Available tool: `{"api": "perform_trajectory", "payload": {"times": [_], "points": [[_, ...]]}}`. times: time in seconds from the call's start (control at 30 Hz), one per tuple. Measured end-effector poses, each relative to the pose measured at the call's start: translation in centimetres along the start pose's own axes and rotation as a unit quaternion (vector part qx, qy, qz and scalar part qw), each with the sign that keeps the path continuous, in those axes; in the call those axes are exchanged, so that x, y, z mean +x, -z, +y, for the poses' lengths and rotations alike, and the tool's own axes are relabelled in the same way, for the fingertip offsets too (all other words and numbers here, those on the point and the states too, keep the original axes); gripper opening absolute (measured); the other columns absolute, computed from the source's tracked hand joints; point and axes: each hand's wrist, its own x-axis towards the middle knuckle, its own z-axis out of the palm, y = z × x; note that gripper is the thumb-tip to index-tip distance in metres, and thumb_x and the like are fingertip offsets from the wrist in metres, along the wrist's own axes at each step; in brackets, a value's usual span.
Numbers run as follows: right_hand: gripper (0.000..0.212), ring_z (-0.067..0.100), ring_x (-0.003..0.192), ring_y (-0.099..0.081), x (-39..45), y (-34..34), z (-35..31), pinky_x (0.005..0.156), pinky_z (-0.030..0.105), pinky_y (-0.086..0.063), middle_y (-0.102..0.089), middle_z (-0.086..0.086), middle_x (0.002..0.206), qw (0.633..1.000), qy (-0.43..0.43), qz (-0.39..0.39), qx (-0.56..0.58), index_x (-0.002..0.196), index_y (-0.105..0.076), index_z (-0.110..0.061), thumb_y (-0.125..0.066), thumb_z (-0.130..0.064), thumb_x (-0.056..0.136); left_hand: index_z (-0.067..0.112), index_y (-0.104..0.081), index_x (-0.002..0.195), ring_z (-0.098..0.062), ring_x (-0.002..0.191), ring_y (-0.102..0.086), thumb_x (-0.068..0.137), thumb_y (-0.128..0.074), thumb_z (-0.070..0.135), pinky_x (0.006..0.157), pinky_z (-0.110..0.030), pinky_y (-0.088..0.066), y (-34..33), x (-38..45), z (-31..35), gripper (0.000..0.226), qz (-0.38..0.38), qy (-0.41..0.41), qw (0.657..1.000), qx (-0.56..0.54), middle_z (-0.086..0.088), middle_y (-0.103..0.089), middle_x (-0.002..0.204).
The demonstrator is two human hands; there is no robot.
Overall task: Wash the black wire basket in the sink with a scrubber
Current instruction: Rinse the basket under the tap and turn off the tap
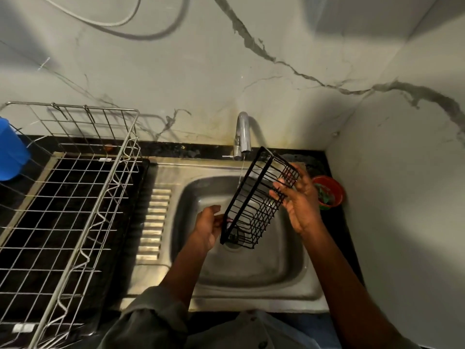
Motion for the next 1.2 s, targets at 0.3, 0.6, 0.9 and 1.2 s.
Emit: {"api": "perform_trajectory", "payload": {"times": [0.3,0.6,0.9,1.2], "points": [[0.100,0.026,0.135,-0.055,0.8,1.2,-1.3,0.110,0.045,-0.047,-0.047,0.013,0.152,0.998,0.018,-0.054,0.042,0.150,-0.039,-0.018,-0.089,-0.002,0.065,0.005,-0.067,0.125,-0.029,0.089,-0.069,0.104,-0.051,0.015,0.064,-0.034,-0.062,-3.0,2.3,2.0,0.028,-0.067,-0.002,0.995,-0.078,-0.019,-0.071,0.118],[0.093,0.012,0.132,-0.053,1.2,3.1,-2.3,0.104,0.033,-0.046,-0.054,-0.007,0.147,0.996,0.061,-0.007,-0.066,0.157,-0.030,-0.023,-0.054,0.026,0.082,0.010,-0.071,0.113,-0.025,0.083,-0.073,0.101,-0.050,0.008,0.098,-0.042,-0.052,-7.8,5.0,3.3,0.024,-0.119,-0.006,0.986,-0.114,-0.014,-0.071,0.112],[0.052,0.020,0.120,-0.065,-0.4,5.1,0.5,0.092,0.037,-0.056,-0.069,-0.009,0.124,0.973,0.039,0.090,-0.210,0.124,-0.061,-0.048,-0.061,-0.002,0.098,0.021,-0.075,0.122,-0.027,0.091,-0.072,0.106,-0.049,0.013,0.091,-0.036,-0.053,-8.5,5.9,6.0,0.032,-0.139,-0.028,0.971,-0.191,-0.010,-0.077,0.113],[0.021,0.047,0.119,-0.063,0.8,5.0,2.8,0.105,0.063,-0.047,-0.066,0.026,0.128,0.948,-0.032,0.299,0.109,0.113,-0.070,-0.006,-0.055,-0.015,0.102,0.008,-0.062,0.132,-0.021,0.083,-0.071,0.087,-0.037,-0.013,0.071,-0.028,-0.059,-9.7,5.3,6.9,0.056,-0.131,-0.077,0.956,-0.252,-0.011,-0.073,0.101]]}}
